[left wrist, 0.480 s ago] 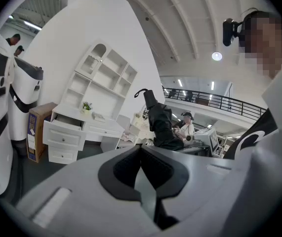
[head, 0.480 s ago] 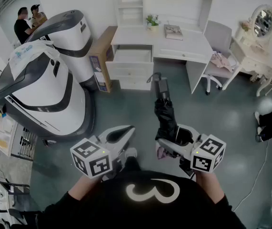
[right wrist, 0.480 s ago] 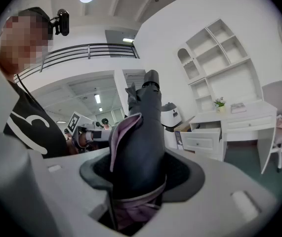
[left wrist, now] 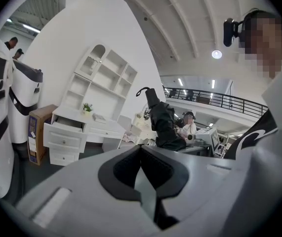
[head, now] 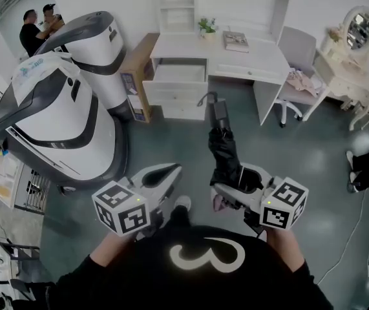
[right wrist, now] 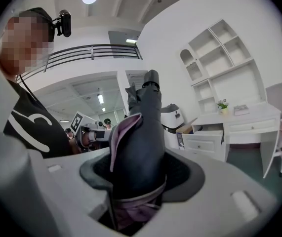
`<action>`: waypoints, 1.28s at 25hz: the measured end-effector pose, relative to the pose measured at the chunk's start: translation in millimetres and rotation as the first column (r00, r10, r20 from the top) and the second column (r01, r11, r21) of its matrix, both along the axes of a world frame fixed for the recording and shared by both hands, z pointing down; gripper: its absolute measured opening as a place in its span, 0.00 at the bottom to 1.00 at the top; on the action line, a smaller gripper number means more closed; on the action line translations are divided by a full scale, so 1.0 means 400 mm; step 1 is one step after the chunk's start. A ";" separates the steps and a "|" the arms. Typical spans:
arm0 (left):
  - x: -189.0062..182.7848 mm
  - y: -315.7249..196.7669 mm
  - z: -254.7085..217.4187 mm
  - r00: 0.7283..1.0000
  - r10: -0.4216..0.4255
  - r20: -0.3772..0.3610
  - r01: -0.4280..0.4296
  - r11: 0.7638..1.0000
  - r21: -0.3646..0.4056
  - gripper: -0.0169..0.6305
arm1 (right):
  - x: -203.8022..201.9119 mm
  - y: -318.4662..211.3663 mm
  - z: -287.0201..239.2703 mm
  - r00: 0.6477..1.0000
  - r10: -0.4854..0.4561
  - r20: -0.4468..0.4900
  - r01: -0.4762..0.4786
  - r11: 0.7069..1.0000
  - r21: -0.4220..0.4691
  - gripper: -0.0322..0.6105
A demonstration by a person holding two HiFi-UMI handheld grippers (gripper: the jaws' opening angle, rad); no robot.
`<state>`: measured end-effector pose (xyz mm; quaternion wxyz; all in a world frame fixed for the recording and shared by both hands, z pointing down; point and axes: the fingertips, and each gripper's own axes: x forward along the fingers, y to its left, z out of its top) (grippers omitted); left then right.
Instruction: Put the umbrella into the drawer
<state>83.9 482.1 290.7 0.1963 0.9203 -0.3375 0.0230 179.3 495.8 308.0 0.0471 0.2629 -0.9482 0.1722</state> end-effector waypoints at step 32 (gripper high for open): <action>-0.157 -0.793 0.122 0.996 0.075 -0.047 -0.080 0.991 -0.109 0.04 | -0.154 -0.751 0.117 0.997 0.072 0.040 -0.065 0.984 -0.166 0.44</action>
